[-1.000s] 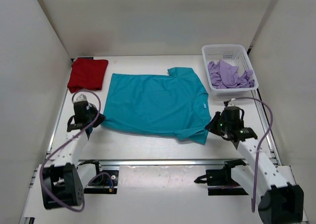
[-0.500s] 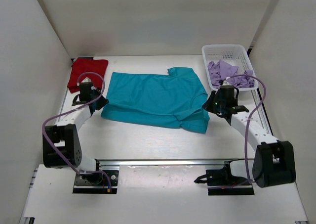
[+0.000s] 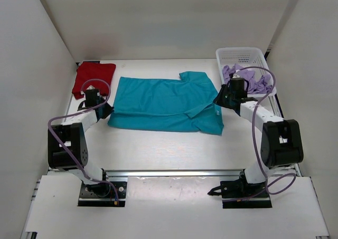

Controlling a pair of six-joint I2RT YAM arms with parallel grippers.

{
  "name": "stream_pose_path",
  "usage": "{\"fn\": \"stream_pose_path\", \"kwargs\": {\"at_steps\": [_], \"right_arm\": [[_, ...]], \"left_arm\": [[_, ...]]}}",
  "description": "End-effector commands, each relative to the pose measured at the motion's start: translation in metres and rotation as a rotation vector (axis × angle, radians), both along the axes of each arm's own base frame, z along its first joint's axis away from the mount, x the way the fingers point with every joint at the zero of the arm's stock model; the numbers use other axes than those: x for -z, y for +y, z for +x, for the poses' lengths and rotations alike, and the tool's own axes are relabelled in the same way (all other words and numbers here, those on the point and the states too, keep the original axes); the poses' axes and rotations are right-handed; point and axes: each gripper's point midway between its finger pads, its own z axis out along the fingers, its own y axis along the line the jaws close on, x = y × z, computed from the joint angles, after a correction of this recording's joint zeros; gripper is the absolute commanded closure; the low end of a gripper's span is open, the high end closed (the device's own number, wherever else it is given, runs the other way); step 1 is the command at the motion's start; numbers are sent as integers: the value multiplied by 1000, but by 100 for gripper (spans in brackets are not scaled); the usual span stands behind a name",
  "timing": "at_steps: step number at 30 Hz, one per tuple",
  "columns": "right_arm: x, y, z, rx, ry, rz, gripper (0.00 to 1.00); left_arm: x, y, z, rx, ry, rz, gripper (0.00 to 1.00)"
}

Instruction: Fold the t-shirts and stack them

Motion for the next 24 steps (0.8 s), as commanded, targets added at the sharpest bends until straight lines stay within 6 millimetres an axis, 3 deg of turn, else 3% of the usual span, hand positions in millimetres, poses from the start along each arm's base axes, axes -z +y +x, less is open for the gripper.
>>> {"fn": "stream_pose_path", "kwargs": {"at_steps": [1, 3, 5, 6, 7, 11, 13, 14, 15, 16, 17, 18, 19, 22, 24], "right_arm": [[-21, -2, 33, 10, -99, -21, 100], [-15, 0, 37, 17, -86, -32, 100], [-11, 3, 39, 15, -69, -32, 94], [-16, 4, 39, 13, -74, -30, 87], [-23, 5, 40, 17, -91, -21, 83], [-59, 6, 27, 30, -186, -24, 71], [-44, 13, -1, 23, -155, -13, 63], [-55, 11, -8, 33, -186, 5, 61], [-37, 16, -24, 28, -158, 21, 62], [-23, 14, -45, 41, -136, 43, 71], [-33, 17, -53, 27, -179, 66, 85], [-10, 20, -72, 16, -138, 85, 90], [0, 15, -87, 29, -128, 98, 98], [11, 1, -110, 62, -119, 118, 100], [15, -8, -121, 76, -117, 125, 88]], "left_arm": [[-13, 10, 15, -34, -67, 14, 96], [-11, 9, 13, -28, -62, -3, 83], [-17, 11, 14, -30, -82, -18, 49], [-23, 13, 13, -27, -95, -24, 38], [-33, 13, 13, -27, -125, -24, 35], [-55, 13, -3, -17, -180, 18, 34], [-64, 9, -16, -11, -213, 8, 39], [-53, 3, -26, 1, -191, -13, 44], [-53, 1, -31, 0, -198, -30, 46], [-44, 0, -42, -3, -177, -35, 47], [-31, 0, -51, -12, -154, -33, 47], [-29, 2, -54, -24, -153, -44, 47], [-18, 1, -60, -23, -139, -59, 47], [7, 5, -72, -63, -81, -118, 46], [14, 3, -70, -69, -71, -128, 44]]}}
